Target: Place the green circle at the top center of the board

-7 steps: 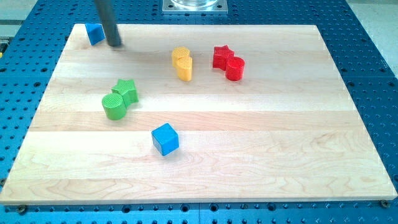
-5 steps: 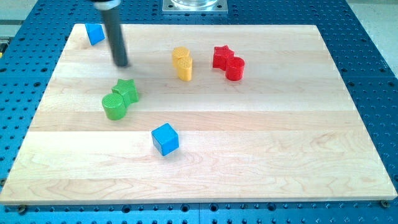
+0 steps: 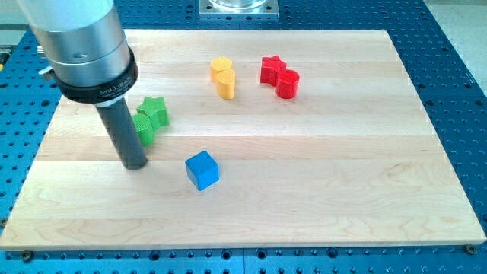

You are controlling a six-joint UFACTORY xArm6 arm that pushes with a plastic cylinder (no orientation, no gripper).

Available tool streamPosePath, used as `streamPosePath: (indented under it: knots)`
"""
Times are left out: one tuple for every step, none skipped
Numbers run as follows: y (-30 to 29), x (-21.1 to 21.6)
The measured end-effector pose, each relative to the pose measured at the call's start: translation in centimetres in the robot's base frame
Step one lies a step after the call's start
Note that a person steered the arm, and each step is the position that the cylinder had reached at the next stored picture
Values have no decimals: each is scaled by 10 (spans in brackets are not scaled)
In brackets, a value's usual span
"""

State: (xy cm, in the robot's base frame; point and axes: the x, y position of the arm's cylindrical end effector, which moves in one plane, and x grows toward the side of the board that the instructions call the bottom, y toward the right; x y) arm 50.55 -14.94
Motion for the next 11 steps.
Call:
streamPosePath:
  knots:
    - [1,-7]
    - [-19,-7]
    - [-17,-22]
    - [11,-71]
    - [39,-113]
    - [53,-155]
    - [67,-174]
    - [122,-200]
    - [128,-231]
    - [126,-235]
    - [80,-232]
